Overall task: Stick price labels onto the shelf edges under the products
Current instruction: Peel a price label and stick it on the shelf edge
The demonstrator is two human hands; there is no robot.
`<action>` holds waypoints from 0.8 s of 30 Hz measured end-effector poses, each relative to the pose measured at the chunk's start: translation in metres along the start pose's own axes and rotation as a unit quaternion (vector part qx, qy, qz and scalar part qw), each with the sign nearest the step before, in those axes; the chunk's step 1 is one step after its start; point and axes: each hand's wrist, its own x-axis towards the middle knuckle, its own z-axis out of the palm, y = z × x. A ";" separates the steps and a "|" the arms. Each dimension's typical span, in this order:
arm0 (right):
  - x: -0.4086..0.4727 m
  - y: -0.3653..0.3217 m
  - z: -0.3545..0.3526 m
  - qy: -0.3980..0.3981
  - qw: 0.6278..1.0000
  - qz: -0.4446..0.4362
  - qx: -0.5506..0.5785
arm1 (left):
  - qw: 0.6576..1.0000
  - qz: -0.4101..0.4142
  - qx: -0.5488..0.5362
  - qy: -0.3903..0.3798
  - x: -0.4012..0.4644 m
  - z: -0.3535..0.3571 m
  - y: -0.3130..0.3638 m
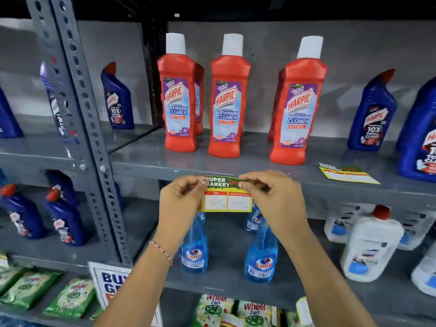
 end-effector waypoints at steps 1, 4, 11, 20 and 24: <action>0.001 -0.003 0.005 0.009 1.000 -0.019 -0.015 | 1.000 0.004 0.006 0.002 0.003 -0.003 -0.002; 0.004 -0.007 0.016 0.031 0.999 -0.031 -0.016 | 0.999 0.024 0.024 0.004 0.013 -0.010 -0.006; 0.005 -0.009 0.027 0.078 0.995 -0.022 -0.051 | 0.999 0.037 0.038 0.007 0.022 -0.013 -0.007; 0.005 -0.011 0.033 0.118 0.992 0.021 -0.040 | 0.991 0.076 0.103 0.039 0.024 -0.010 -0.008; 0.004 -0.009 0.027 0.137 0.990 0.039 -0.022 | 0.982 0.098 0.142 0.071 0.028 -0.019 -0.009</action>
